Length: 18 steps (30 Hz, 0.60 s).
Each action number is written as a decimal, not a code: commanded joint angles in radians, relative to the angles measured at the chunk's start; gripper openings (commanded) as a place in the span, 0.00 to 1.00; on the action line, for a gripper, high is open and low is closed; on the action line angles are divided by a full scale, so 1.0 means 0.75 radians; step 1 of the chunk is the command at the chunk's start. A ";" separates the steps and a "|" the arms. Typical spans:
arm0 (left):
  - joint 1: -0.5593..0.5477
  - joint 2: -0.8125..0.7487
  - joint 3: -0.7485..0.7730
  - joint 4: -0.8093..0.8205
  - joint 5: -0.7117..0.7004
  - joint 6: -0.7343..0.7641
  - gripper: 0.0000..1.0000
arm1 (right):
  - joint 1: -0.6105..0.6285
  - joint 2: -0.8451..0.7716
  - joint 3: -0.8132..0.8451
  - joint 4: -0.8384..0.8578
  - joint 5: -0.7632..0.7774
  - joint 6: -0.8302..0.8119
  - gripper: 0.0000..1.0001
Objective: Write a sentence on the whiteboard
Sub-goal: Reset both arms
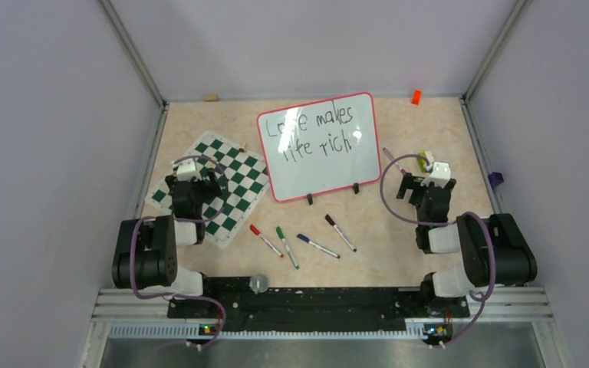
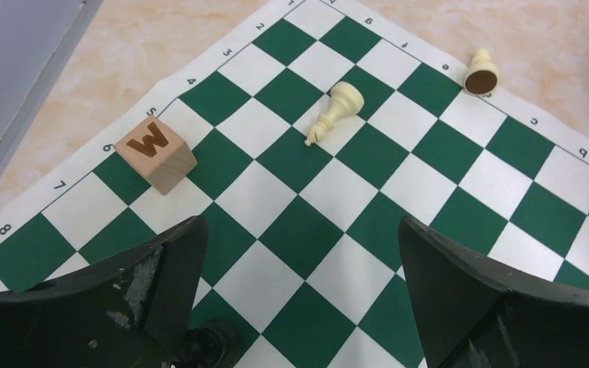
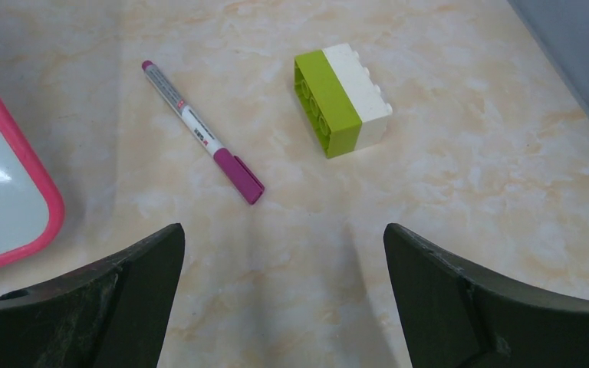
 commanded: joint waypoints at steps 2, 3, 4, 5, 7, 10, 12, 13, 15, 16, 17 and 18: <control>0.013 -0.003 0.034 0.090 0.131 0.031 0.94 | -0.015 0.001 -0.004 0.258 -0.050 -0.028 0.99; 0.011 0.009 0.021 0.141 0.129 0.034 0.98 | -0.010 0.000 -0.002 0.249 -0.041 -0.032 0.99; 0.010 0.011 0.015 0.155 0.130 0.033 0.99 | -0.008 -0.001 -0.002 0.250 -0.040 -0.033 0.99; 0.010 0.009 0.018 0.146 0.132 0.032 0.99 | -0.007 0.000 -0.002 0.252 -0.037 -0.033 0.99; 0.010 0.007 0.018 0.140 0.133 0.030 0.99 | -0.007 -0.001 -0.002 0.247 -0.039 -0.031 0.99; 0.010 0.008 0.017 0.142 0.130 0.031 0.99 | -0.008 -0.008 0.002 0.229 -0.036 -0.031 0.99; 0.010 0.004 0.018 0.134 0.131 0.030 0.99 | -0.007 0.005 -0.004 0.262 -0.039 -0.030 0.99; 0.010 0.004 0.018 0.135 0.131 0.030 0.99 | -0.008 0.002 -0.003 0.257 -0.041 -0.029 0.99; 0.010 0.006 0.018 0.136 0.132 0.030 0.99 | -0.007 -0.001 -0.003 0.249 -0.042 -0.029 0.99; 0.010 0.006 0.018 0.137 0.130 0.030 0.99 | -0.006 0.003 -0.005 0.263 -0.041 -0.031 0.99; 0.010 0.008 0.018 0.138 0.129 0.031 0.99 | -0.007 0.001 -0.002 0.254 -0.042 -0.029 0.99; 0.010 0.009 0.018 0.140 0.129 0.031 0.99 | -0.007 0.001 -0.003 0.254 -0.042 -0.029 0.99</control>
